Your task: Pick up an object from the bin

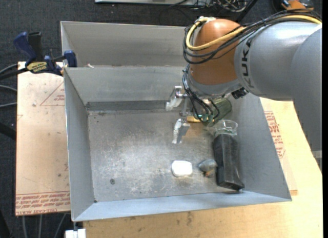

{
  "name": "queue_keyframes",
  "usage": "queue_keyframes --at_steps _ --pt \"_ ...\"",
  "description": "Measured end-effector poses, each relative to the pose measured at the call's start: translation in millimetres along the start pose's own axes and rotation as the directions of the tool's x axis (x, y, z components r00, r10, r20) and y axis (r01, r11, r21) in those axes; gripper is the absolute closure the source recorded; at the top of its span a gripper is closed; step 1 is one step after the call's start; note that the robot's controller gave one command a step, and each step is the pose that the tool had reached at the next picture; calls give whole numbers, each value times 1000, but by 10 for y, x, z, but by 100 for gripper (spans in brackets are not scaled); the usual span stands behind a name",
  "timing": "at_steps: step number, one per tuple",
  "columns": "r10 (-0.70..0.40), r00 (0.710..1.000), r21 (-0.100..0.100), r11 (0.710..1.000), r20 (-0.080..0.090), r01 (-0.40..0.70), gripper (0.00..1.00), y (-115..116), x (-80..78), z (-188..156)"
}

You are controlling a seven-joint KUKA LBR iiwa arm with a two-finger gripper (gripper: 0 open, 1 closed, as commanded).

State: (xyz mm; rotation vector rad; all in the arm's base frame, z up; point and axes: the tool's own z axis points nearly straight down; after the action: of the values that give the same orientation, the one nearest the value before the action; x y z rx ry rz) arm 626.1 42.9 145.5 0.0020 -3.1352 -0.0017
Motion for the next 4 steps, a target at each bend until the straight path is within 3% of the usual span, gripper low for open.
queue_keyframes --at_steps 1,2,3,4 --pt "1 1000 0 1000 7 -1 0 -1 -17 -48" --pt "-90 996 0 996 11 90 0 -46 124 -5" --pt "-209 978 2 978 8 209 0 -232 527 213" --pt "-109 994 0 994 6 109 0 -356 590 202"
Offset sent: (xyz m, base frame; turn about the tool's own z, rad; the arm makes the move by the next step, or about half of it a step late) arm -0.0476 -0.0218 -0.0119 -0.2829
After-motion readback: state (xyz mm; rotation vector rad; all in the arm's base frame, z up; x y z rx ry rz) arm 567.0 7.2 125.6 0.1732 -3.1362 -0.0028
